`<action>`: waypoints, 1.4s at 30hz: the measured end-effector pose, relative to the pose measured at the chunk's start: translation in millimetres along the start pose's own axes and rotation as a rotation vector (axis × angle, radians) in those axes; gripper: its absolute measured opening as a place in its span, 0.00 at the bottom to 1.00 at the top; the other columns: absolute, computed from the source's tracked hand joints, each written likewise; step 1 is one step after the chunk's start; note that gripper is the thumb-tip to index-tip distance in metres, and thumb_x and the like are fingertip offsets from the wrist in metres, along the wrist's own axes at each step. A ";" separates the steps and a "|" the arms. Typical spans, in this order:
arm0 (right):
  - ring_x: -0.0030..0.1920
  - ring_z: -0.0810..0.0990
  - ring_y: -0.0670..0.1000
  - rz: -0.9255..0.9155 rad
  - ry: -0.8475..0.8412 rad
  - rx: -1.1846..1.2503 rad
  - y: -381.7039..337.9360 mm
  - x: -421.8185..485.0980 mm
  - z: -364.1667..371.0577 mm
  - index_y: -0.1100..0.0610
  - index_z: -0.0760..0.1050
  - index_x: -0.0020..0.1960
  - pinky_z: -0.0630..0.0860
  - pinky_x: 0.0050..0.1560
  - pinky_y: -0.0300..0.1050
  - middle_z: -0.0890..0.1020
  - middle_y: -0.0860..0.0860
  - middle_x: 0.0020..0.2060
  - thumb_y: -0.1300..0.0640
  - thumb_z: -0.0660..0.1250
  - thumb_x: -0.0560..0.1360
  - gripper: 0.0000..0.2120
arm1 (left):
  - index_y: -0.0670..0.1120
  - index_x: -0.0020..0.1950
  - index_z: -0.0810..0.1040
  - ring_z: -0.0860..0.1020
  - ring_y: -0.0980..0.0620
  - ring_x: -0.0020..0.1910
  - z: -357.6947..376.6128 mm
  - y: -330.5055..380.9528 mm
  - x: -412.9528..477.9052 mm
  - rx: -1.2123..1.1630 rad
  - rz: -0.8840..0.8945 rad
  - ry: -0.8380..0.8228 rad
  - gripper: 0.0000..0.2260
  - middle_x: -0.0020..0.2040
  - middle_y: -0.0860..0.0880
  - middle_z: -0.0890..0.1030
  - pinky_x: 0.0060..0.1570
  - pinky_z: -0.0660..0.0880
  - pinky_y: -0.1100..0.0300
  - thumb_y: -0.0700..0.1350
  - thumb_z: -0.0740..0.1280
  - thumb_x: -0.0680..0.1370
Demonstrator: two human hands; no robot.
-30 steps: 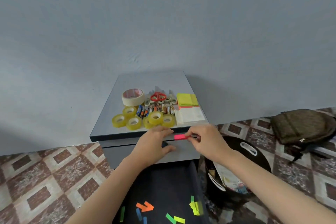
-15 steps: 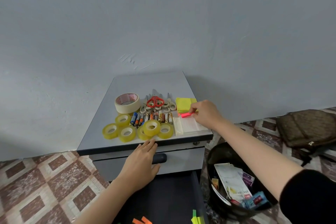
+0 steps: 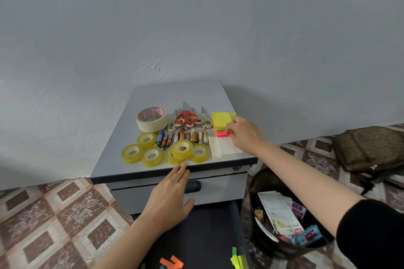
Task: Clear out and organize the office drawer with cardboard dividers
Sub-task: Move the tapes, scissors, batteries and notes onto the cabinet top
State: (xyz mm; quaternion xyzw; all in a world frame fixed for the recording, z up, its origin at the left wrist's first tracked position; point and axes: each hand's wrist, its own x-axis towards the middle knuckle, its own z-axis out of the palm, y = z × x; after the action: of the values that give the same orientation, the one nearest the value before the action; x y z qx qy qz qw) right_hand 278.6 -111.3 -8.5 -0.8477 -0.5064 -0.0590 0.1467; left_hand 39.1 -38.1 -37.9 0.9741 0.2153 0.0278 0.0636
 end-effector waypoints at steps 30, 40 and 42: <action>0.43 0.75 0.50 0.079 0.159 0.127 -29.3 -19.1 3.9 0.60 0.79 0.48 0.68 0.41 0.40 0.79 0.53 0.45 0.54 0.65 0.77 0.09 | 0.48 0.77 0.51 0.46 0.57 0.76 -1.0 -6.6 1.9 0.001 0.000 -0.043 0.30 0.78 0.54 0.47 0.70 0.58 0.63 0.52 0.60 0.79; 0.37 0.73 0.48 0.082 0.032 0.444 -73.2 -142.0 28.6 0.59 0.80 0.39 0.71 0.41 0.44 0.76 0.50 0.35 0.56 0.70 0.73 0.07 | 0.54 0.76 0.58 0.70 0.50 0.67 22.6 -13.5 -61.5 -0.254 -0.145 -0.116 0.27 0.72 0.49 0.67 0.63 0.65 0.61 0.49 0.63 0.79; 0.36 0.73 0.48 0.087 -0.006 0.456 -78.3 -162.7 42.3 0.58 0.80 0.39 0.72 0.40 0.45 0.76 0.49 0.34 0.56 0.71 0.73 0.07 | 0.53 0.75 0.58 0.78 0.52 0.54 38.6 -18.8 -86.2 -0.295 -0.197 -0.167 0.27 0.70 0.48 0.70 0.53 0.71 0.63 0.48 0.64 0.79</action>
State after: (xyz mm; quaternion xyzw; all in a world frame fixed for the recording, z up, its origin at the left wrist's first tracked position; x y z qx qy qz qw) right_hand 129.8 -200.3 -74.3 -0.8138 -0.4700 0.0659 0.3355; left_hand -43.6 -61.9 -81.0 0.9273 0.2972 -0.0282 0.2258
